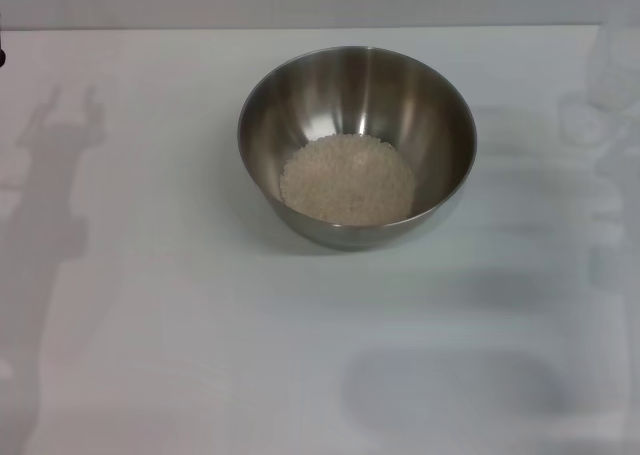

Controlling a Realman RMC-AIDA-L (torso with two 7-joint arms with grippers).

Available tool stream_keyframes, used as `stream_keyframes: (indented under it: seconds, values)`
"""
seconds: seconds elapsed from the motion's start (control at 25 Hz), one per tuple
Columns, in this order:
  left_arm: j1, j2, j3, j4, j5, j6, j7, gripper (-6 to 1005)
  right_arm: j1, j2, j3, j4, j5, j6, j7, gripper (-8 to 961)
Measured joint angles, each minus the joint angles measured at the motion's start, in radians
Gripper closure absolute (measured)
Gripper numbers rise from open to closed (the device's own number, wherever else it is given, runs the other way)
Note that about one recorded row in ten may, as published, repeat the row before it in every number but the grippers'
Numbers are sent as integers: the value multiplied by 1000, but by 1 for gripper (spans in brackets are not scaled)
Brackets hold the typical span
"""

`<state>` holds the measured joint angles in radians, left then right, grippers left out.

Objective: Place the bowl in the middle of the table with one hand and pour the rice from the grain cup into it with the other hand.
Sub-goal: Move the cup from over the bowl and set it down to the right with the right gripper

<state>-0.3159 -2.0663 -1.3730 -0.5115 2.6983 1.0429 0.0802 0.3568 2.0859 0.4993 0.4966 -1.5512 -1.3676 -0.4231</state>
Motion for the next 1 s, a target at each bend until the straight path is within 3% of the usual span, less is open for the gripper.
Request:
stream_keyframes:
  seconds: [0.36,0.64,1.0]
  values:
    - [5,0,5,-5,0,-3,1,592,11,0,26,-4,11,64,49,923]
    - [2,0,5,-5,0,-3,1,592,34,-1,98,-35,13,218,91,921]
    - [-6,1,2,-6,0,-3,1,592,57,-1,105,-52,13,304,142,920]
